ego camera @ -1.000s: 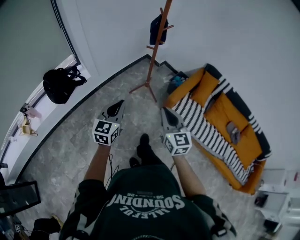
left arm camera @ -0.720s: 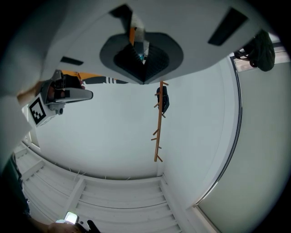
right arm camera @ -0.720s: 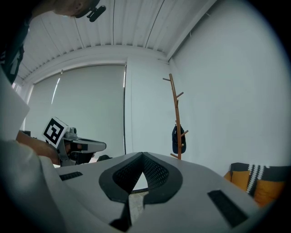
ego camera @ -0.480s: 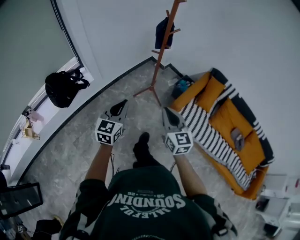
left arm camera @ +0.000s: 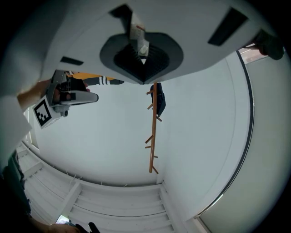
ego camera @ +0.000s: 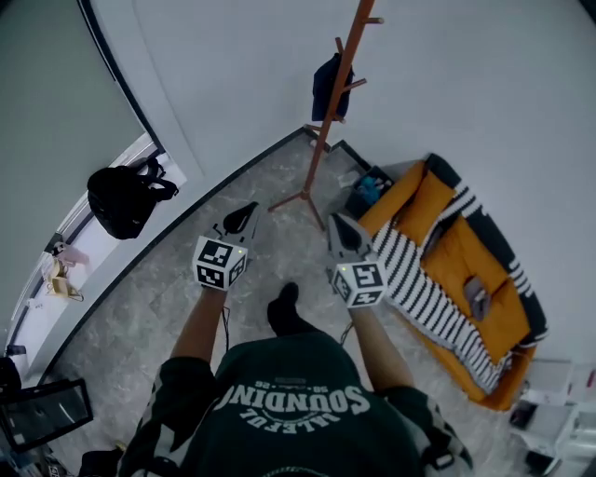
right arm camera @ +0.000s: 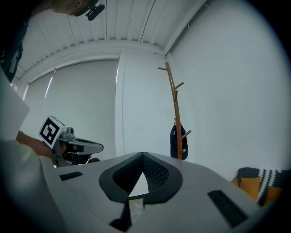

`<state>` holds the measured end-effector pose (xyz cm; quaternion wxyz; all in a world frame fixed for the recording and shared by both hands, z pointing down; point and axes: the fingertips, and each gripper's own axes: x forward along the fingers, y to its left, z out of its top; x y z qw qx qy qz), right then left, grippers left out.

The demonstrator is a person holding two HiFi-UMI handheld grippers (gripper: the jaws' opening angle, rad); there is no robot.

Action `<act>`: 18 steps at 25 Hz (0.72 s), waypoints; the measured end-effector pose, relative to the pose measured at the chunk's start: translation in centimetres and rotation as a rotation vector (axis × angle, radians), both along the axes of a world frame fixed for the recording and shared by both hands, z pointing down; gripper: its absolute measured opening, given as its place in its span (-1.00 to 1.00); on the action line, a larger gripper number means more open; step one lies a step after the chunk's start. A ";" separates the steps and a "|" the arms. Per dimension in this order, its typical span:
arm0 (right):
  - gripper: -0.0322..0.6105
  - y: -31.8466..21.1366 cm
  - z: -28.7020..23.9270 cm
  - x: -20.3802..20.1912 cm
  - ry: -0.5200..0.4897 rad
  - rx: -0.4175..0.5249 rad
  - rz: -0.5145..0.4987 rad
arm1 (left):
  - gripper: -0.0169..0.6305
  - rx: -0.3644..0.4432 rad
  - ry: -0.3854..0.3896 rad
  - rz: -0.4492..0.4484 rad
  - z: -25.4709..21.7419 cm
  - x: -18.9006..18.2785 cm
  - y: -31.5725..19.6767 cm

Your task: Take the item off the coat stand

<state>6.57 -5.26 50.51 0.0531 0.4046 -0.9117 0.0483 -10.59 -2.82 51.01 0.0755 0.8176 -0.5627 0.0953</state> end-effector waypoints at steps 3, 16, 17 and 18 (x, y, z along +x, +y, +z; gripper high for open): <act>-0.90 -3.7 -0.6 -1.1 -0.002 0.001 -0.002 | -0.95 0.002 0.004 0.003 -0.5 -0.7 -3.8; -0.90 -15.9 -3.4 -1.9 -0.021 0.041 0.023 | -0.95 0.020 -0.007 0.034 -2.2 -1.3 -16.4; -0.90 -16.4 -3.4 -1.9 -0.022 0.040 0.028 | -0.95 0.020 -0.008 0.038 -2.2 -1.2 -17.0; -0.90 -16.9 -3.4 -1.8 -0.024 0.037 0.034 | -0.95 0.018 -0.009 0.042 -2.1 -1.2 -17.6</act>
